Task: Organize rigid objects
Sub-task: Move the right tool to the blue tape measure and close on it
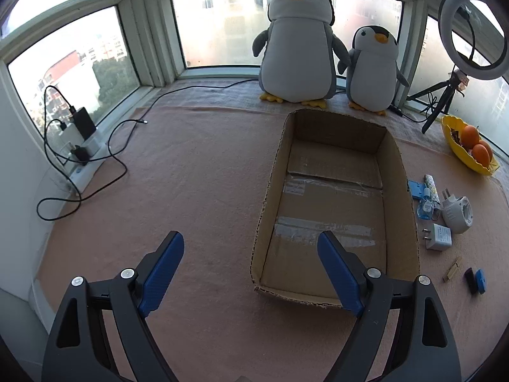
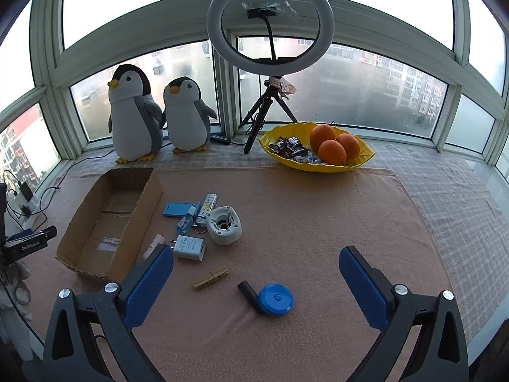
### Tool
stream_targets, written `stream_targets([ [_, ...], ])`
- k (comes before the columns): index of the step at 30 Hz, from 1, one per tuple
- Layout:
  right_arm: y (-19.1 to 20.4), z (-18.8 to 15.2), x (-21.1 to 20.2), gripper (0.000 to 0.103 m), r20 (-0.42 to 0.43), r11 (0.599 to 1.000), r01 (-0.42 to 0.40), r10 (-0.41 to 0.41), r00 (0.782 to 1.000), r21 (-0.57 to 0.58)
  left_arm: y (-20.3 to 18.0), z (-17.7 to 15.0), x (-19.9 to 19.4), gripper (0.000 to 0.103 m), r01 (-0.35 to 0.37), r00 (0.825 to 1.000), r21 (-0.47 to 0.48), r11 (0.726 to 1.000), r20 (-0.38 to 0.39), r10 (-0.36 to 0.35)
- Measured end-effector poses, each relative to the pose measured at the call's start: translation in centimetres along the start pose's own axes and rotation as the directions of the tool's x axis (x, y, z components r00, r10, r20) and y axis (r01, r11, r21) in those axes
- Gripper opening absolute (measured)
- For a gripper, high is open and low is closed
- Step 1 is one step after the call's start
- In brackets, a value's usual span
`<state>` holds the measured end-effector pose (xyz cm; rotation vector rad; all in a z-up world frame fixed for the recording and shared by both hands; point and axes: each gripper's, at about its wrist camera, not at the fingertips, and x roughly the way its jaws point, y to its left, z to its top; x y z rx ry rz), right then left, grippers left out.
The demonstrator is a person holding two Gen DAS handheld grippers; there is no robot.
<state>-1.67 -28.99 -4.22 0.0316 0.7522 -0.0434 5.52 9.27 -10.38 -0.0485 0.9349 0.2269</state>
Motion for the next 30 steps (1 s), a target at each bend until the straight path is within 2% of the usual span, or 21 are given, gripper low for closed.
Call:
stream_targets([
  [7, -3.5, -1.8, 0.9, 0.103, -0.031, 0.999, 0.023, -0.022, 0.999, 0.040, 0.7, -0.9, 4.0, 0.085, -0.022, 0.996, -0.019, 1.000, -0.087, 0.020],
  [9, -4.1, -2.4, 1.5, 0.103, -0.049, 0.999, 0.022, -0.020, 0.999, 0.038, 0.7, -1.0, 4.8, 0.079, -0.030, 0.994, -0.013, 0.999, -0.106, 0.029],
  [18, -5.2, -4.8, 5.4, 0.103, -0.160, 0.999, -0.019, 0.027, 0.987, 0.049, 0.2, -1.2, 6.9, 0.075, -0.021, 0.990, 0.000, 1.000, -0.137, 0.021],
  [20, -5.2, -5.3, 6.5, 0.103, -0.187, 0.999, -0.009, 0.017, 0.982, 0.045, 0.0, -1.2, 7.2, 0.069, -0.013, 0.989, 0.004, 1.000, -0.144, 0.014],
  [21, -5.2, -5.6, 7.0, 0.103, -0.198, 0.999, -0.011, 0.020, 0.980, 0.047, 0.0, -1.2, 7.4, 0.063, -0.011, 0.988, 0.007, 1.000, -0.152, 0.012],
  [24, -5.2, -6.1, 8.4, 0.103, -0.230, 0.998, -0.030, 0.044, 0.972, 0.063, -0.2, -1.3, 7.9, 0.059, -0.006, 0.987, 0.010, 1.000, -0.164, 0.007],
  [30, -4.8, -6.7, 10.2, 0.102, -0.263, 0.998, -0.036, 0.049, 0.963, 0.056, -0.4, -1.4, 8.6, 0.043, 0.004, 0.985, 0.014, 1.000, -0.173, -0.002],
])
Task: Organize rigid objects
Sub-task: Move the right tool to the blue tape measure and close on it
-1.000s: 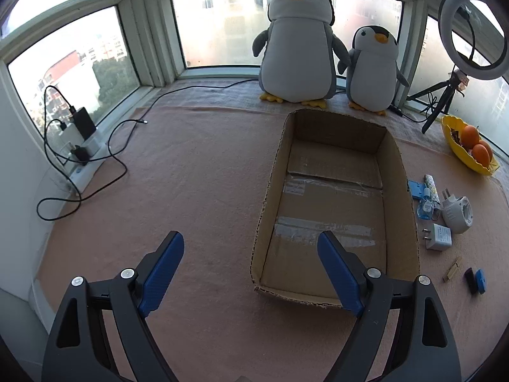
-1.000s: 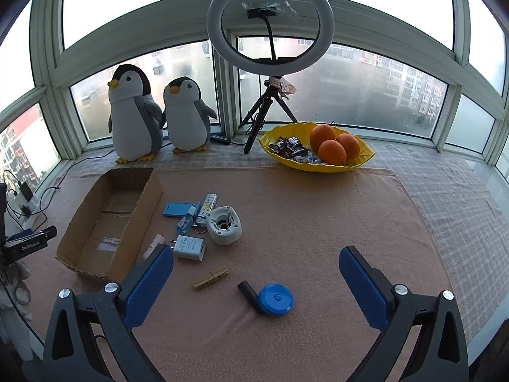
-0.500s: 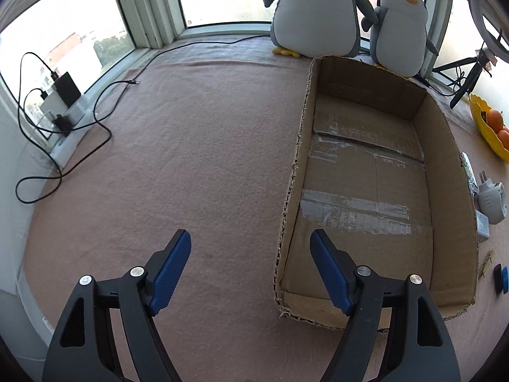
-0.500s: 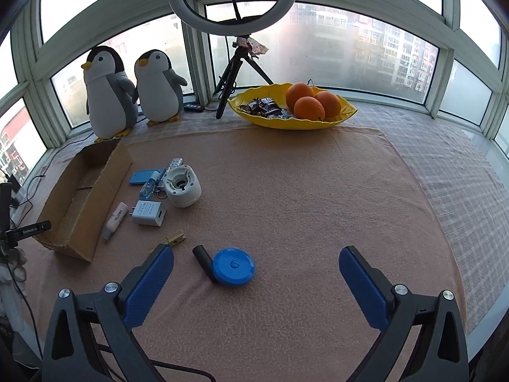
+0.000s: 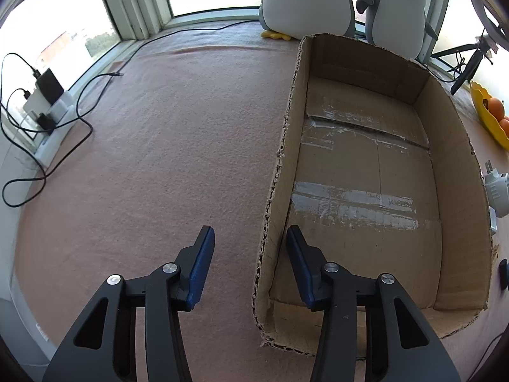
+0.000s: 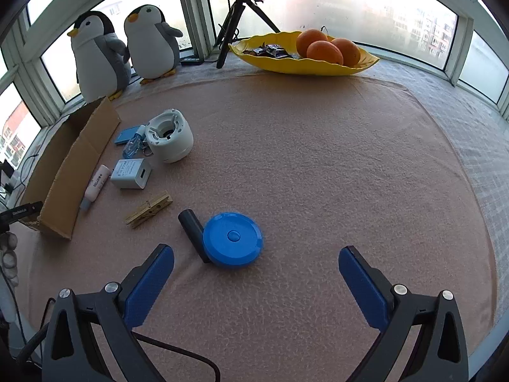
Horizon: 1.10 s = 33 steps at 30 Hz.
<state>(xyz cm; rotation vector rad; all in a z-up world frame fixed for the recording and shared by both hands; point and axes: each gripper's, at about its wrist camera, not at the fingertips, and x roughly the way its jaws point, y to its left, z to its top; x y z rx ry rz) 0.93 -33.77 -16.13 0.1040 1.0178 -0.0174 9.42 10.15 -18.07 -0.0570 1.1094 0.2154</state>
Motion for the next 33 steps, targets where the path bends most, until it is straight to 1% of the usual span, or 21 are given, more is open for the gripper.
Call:
stream_targets([
  [1, 0.0, 0.0, 0.2, 0.101, -0.009, 1.000, -0.002, 0.002, 1.000, 0.002, 0.0, 0.0, 0.0, 0.041, 0.001, 1.000, 0.001, 1.000, 0.001, -0.001],
  [5, -0.3, 0.1, 1.2, 0.099, -0.032, 1.000, -0.009, 0.010, 0.999, 0.017, -0.5, 0.0, 0.0, 0.040, -0.017, 1.000, 0.018, 1.000, 0.015, 0.017],
  [6, -0.3, 0.1, 1.5, 0.096, -0.036, 1.000, -0.011, 0.011, 0.999, 0.016, -0.5, 0.0, 0.0, 0.040, -0.021, 1.000, 0.021, 1.000, 0.017, 0.020],
  [7, -0.3, 0.1, 1.8, 0.089, -0.046, 1.000, -0.013, 0.013, 0.999, 0.015, -0.6, 0.0, 0.0, 0.040, -0.023, 1.000, 0.022, 0.999, 0.018, 0.023],
  [9, -0.4, 0.1, 2.3, 0.082, -0.064, 1.000, -0.019, 0.020, 0.998, 0.015, -0.5, 0.1, 0.0, 0.040, -0.023, 1.000, 0.022, 0.999, 0.017, 0.022],
  [14, -0.4, -0.1, 3.2, 0.080, -0.087, 1.000, -0.023, 0.023, 0.996, 0.008, -0.5, 0.1, 0.0, 0.040, -0.023, 1.000, 0.021, 1.000, 0.017, 0.023],
  [15, -0.4, 0.0, 3.4, 0.077, -0.090, 1.000, -0.020, 0.021, 0.996, 0.003, -0.5, 0.1, 0.0, 0.040, -0.024, 1.000, 0.021, 1.000, 0.017, 0.023],
  [18, -0.7, 0.4, 3.6, 0.072, -0.081, 1.000, -0.026, 0.026, 0.996, 0.009, -0.5, 0.1, 0.0, 0.040, -0.025, 1.000, 0.022, 0.999, 0.018, 0.025],
  [20, -1.0, 0.8, 3.9, 0.071, -0.080, 1.000, -0.018, 0.018, 0.997, 0.009, -0.5, 0.1, 0.0, 0.040, -0.025, 1.000, 0.022, 0.999, 0.018, 0.024],
  [25, -1.7, 1.4, 4.3, 0.071, -0.089, 0.999, -0.030, 0.032, 0.995, 0.023, -0.5, 0.0, 0.0, 0.040, -0.023, 1.000, 0.019, 1.000, 0.017, 0.023],
  [29, -0.8, 1.2, 4.6, 0.071, -0.109, 0.999, -0.027, 0.024, 0.994, -0.024, -0.4, 0.0, 0.0, 0.040, -0.023, 1.000, 0.017, 1.000, 0.019, 0.023],
  [33, 0.3, 0.8, 5.2, 0.071, -0.121, 0.997, -0.007, -0.003, 0.993, -0.075, -0.4, 0.0, 0.0, 0.040, -0.023, 1.000, 0.017, 1.000, 0.019, 0.022],
])
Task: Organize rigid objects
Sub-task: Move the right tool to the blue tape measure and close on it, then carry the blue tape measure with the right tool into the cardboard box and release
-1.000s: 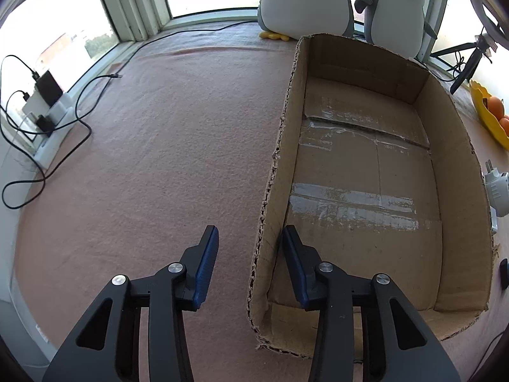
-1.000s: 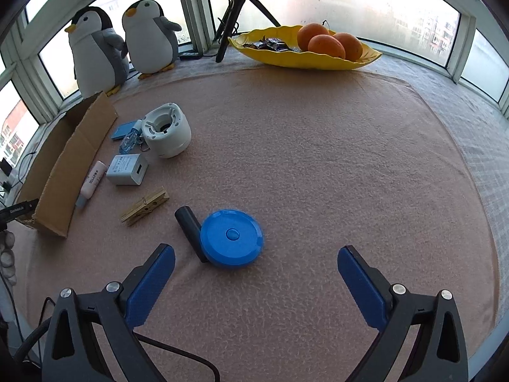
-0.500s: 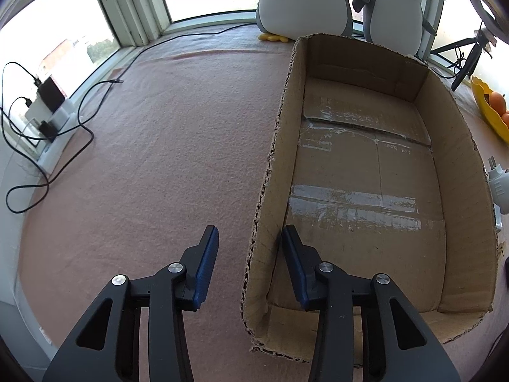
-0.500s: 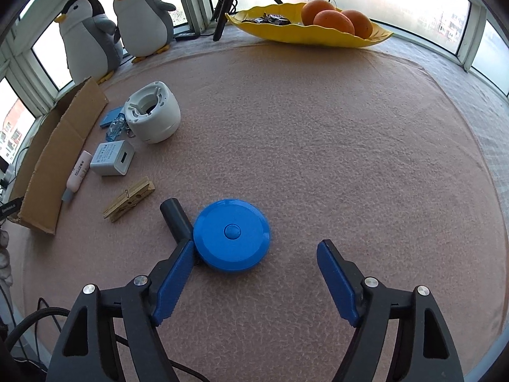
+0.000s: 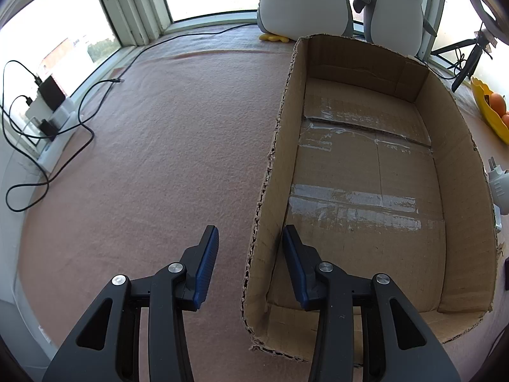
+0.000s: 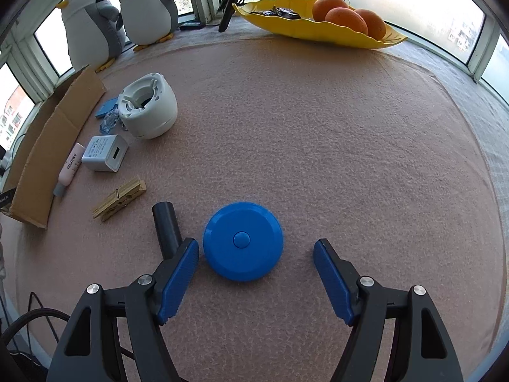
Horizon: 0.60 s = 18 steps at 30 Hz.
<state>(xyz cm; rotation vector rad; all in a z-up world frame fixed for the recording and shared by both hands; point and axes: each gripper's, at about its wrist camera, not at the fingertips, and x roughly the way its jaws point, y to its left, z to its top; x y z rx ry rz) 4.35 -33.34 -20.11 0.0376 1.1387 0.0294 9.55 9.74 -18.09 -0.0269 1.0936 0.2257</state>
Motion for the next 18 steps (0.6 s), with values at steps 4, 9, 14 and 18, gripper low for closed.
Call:
stream_targets([
  [4, 0.1, 0.1, 0.1, 0.068, 0.005, 1.000, 0.014, -0.014, 1.000, -0.012, 0.0, 0.0, 0.0, 0.040, -0.001, 1.000, -0.001, 1.000, 0.001, 0.001],
  [9, -0.4, 0.4, -0.1, 0.046, 0.004, 1.000, 0.018, -0.018, 1.000, -0.010, -0.1, 0.0, 0.0, 0.040, 0.003, 1.000, -0.004, 1.000, 0.002, -0.003],
  [14, -0.2, 0.4, -0.3, 0.046, 0.015, 1.000, 0.024, -0.024, 1.000, -0.012, -0.2, 0.0, 0.1, 0.041, 0.002, 1.000, 0.007, 1.000, 0.001, -0.002],
  [18, -0.1, 0.6, -1.5, 0.046, 0.050, 0.999, 0.032, -0.032, 0.998, -0.001, 0.0, 0.0, 0.1, 0.041, 0.016, 1.000, -0.002, 1.000, -0.006, -0.016],
])
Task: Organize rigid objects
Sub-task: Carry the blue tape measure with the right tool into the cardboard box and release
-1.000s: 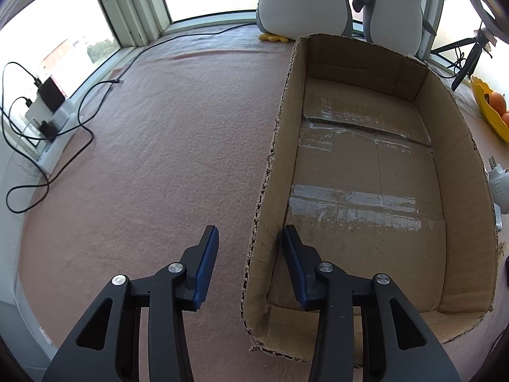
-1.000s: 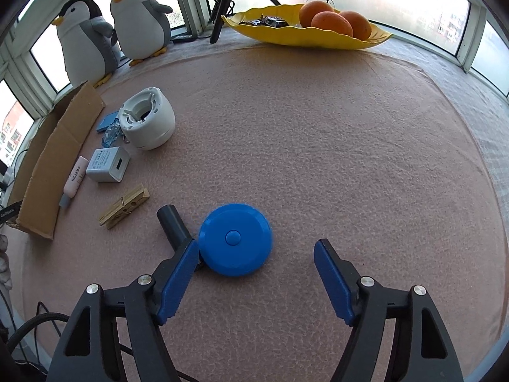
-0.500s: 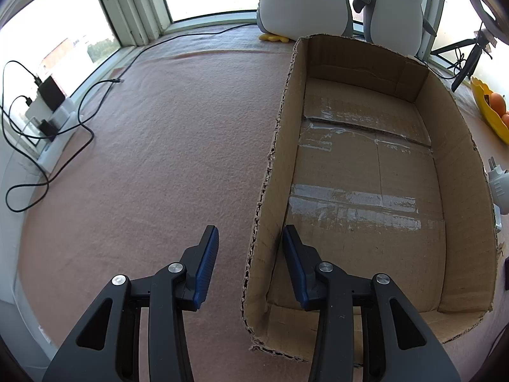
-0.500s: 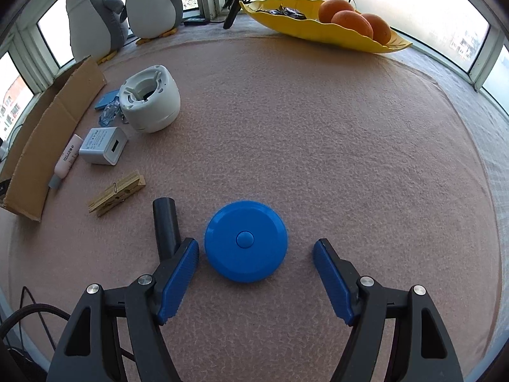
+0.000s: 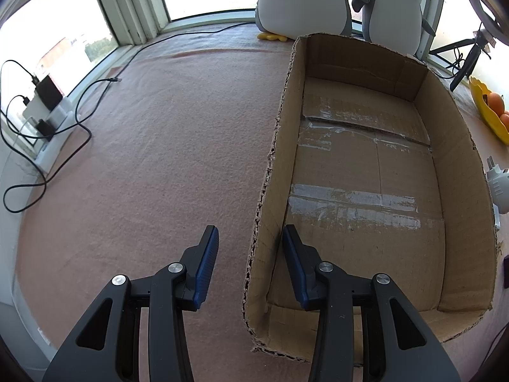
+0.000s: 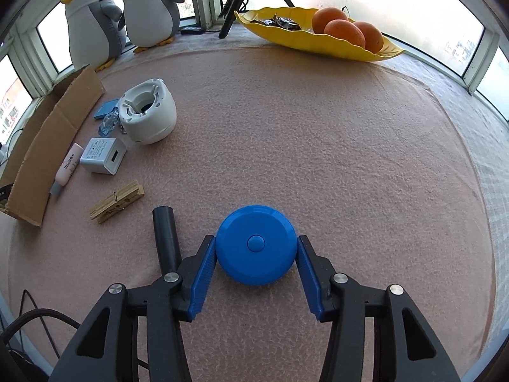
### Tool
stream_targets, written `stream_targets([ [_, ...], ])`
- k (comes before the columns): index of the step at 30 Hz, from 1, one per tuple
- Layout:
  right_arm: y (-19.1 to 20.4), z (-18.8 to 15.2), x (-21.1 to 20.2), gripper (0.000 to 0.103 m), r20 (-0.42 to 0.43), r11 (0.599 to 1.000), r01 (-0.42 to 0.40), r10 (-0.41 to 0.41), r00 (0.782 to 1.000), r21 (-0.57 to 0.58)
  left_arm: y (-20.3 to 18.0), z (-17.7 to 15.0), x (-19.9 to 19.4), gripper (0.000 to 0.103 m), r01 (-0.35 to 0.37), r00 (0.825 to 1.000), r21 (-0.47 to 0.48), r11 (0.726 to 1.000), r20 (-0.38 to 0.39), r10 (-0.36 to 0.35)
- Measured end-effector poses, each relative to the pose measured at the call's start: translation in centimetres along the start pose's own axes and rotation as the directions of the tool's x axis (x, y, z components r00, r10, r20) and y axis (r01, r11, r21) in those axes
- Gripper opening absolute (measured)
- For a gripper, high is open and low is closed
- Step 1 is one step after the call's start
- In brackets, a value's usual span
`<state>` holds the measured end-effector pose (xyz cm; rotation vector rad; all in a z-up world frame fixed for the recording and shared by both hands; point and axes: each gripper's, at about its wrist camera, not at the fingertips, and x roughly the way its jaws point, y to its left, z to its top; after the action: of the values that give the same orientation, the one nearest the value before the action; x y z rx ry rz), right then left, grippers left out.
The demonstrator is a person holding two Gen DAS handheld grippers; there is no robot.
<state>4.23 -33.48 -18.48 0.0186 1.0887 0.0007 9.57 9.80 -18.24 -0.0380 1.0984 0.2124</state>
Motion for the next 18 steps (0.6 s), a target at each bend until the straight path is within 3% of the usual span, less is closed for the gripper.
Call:
stream_targets([
  [6, 1.1, 0.9, -3.3, 0.046, 0.067, 0.999, -0.038, 0.038, 0.997, -0.001, 0.1, -0.1, 0.0, 0.041, 0.007, 1.000, 0.004, 1.000, -0.001, -0.007],
  [18, 10.2, 4.1, -9.1, 0.046, 0.182, 0.969, -0.195, 0.221, 0.958, -0.152, 0.1, -0.2, 0.1, 0.041, 0.008, 1.000, 0.006, 1.000, 0.006, -0.008],
])
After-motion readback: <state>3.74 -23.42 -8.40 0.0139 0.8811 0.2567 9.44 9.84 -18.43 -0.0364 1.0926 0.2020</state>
